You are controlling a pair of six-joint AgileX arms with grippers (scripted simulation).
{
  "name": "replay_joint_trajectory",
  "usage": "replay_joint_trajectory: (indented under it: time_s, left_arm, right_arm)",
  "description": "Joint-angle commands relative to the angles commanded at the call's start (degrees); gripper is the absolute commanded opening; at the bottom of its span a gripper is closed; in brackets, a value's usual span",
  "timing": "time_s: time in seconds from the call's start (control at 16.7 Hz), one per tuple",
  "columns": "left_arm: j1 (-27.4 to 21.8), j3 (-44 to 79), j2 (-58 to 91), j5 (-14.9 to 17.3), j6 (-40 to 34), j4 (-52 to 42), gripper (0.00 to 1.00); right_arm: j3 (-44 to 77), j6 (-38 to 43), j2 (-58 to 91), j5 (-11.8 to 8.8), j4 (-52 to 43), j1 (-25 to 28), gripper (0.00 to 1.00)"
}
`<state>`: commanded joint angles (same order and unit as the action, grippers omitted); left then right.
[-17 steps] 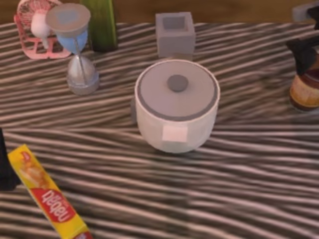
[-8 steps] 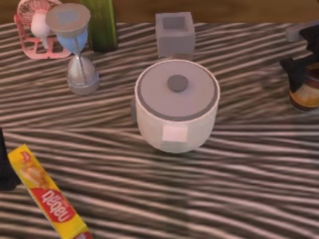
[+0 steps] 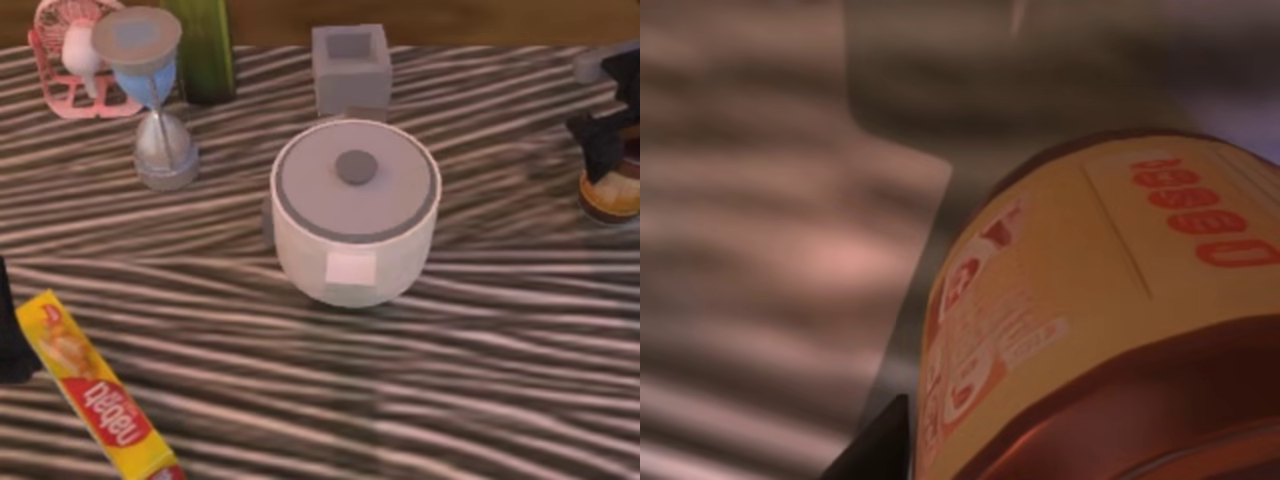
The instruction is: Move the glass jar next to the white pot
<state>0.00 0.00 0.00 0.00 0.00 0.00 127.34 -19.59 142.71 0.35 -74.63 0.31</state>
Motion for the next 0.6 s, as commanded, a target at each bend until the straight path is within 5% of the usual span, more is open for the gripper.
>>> replay_joint_trajectory:
  time_s: [0.42,0.6]
  left_arm:
    - [0.0,0.0,0.0,0.0,0.0,0.0,1.0]
    - [0.0,0.0,0.0,0.0,0.0,0.0,1.0]
  right_arm:
    - [0.0,0.0,0.0,0.0,0.0,0.0,0.02]
    - [0.0,0.0,0.0,0.0,0.0,0.0,0.0]
